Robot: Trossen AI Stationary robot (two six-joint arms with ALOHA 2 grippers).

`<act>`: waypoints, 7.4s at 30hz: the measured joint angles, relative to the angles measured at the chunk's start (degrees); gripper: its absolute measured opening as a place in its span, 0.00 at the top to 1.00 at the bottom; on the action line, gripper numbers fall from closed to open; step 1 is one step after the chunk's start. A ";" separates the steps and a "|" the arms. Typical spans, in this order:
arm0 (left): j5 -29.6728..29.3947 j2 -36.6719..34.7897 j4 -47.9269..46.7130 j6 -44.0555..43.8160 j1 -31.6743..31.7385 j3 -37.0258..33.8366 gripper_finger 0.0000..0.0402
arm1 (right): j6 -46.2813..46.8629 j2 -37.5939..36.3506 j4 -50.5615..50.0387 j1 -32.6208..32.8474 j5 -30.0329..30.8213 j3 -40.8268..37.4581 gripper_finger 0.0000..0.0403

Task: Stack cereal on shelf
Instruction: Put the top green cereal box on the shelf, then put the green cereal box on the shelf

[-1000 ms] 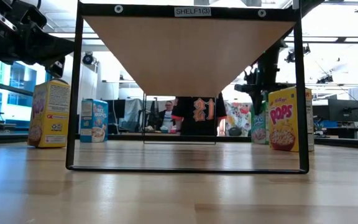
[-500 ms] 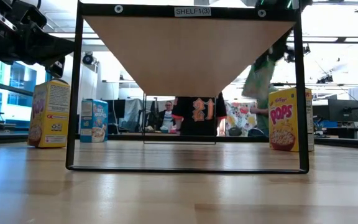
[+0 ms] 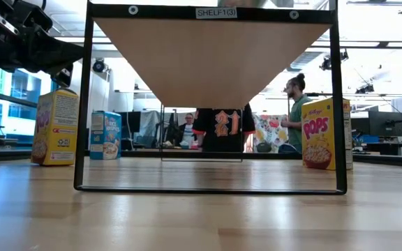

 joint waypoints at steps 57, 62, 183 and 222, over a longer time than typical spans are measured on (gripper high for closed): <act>0.00 -0.02 0.02 -0.02 -0.02 0.00 1.00 | -11.97 19.39 -5.45 -1.81 2.73 3.65 0.43; 0.00 -0.02 0.01 -0.02 -0.01 -0.02 1.00 | -13.45 17.47 -5.32 -1.83 2.73 3.65 0.43; 0.00 -0.01 0.01 -0.01 -0.01 0.00 1.00 | 18.63 -5.13 54.41 -11.60 -7.59 -51.91 1.00; 0.00 -0.01 0.02 0.00 -0.02 -0.02 1.00 | 25.73 -26.88 26.02 -12.23 -23.21 -49.11 0.63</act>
